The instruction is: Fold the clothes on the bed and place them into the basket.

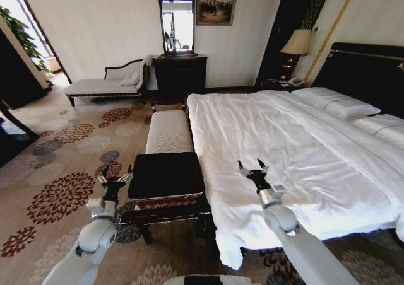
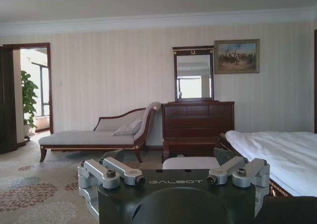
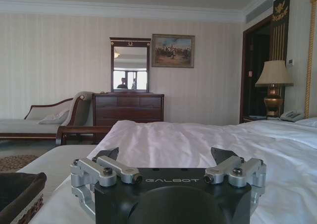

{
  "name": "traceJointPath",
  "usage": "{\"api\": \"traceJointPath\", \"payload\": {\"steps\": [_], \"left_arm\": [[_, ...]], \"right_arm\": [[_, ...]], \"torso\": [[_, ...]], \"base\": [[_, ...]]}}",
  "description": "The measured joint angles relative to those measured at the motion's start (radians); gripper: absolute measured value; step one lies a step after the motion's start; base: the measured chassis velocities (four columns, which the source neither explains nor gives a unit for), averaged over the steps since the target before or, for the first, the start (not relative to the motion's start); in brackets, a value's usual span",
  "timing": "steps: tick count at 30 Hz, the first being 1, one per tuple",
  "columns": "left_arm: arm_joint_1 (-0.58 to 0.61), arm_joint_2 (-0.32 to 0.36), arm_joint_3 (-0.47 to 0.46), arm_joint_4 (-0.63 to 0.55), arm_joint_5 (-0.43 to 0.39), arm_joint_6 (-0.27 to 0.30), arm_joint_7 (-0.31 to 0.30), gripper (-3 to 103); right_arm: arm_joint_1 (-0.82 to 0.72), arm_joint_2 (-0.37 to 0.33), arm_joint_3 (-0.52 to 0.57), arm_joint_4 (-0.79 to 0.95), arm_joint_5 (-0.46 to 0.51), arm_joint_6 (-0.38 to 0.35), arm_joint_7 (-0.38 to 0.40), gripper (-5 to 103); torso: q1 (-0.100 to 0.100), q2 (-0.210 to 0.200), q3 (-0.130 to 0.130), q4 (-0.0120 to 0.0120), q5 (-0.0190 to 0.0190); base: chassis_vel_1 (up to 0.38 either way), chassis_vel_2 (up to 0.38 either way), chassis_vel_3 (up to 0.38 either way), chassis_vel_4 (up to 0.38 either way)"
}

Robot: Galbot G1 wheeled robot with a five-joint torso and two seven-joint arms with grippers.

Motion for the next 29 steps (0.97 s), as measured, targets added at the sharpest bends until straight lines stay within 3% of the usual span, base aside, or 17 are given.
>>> {"api": "traceJointPath", "payload": {"steps": [11,29], "left_arm": [[0.173,-0.061,-0.019,-0.052,0.086,-0.066,0.077,100],[0.174,-0.064,-0.013,-0.051,0.092,-0.066,0.078,100]], "right_arm": [[-0.146,0.108,0.081,0.081,-0.053,0.033,-0.033,100],[-0.140,0.112,0.076,0.079,-0.054,0.031,-0.032,100]], "torso": [[0.000,0.000,0.000,0.0004,-0.0003],[0.000,0.000,0.000,0.0003,-0.0003]], "base": [[0.000,0.000,0.000,0.000],[0.000,0.000,0.000,0.000]]}}
